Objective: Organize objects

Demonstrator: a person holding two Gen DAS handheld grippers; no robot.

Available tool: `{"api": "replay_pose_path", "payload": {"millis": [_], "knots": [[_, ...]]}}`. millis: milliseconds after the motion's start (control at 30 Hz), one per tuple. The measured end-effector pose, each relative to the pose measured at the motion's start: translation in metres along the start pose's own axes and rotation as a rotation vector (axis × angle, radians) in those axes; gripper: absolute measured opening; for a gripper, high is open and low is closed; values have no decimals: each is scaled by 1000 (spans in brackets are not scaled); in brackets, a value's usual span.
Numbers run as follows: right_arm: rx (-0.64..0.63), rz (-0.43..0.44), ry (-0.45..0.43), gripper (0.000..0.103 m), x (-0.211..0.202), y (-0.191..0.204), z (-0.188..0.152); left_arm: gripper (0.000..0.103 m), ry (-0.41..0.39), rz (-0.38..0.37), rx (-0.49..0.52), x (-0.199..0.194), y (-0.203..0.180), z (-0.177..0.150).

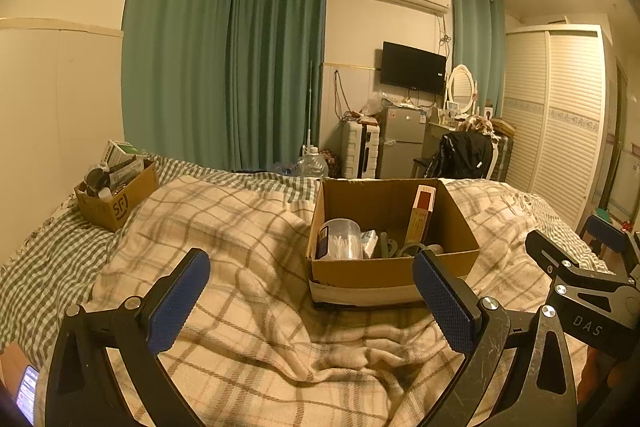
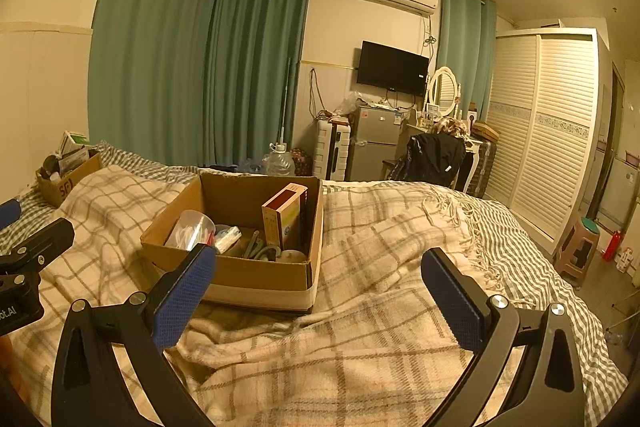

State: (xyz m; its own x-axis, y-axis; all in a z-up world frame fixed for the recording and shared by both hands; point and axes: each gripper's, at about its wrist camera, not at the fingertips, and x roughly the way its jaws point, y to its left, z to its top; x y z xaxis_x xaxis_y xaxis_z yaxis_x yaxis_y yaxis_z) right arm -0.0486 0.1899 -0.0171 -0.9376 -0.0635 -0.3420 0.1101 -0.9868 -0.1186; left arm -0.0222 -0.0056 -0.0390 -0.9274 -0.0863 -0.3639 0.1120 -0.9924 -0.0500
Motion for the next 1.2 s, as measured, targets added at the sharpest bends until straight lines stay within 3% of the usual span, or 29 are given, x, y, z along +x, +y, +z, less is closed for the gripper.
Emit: {"api": "replay_pose_path", "payload": {"millis": [1200], "knots": [[-1,-8,13,103,1,1,-2,103,5,19,19,2,-1,-2]]}}
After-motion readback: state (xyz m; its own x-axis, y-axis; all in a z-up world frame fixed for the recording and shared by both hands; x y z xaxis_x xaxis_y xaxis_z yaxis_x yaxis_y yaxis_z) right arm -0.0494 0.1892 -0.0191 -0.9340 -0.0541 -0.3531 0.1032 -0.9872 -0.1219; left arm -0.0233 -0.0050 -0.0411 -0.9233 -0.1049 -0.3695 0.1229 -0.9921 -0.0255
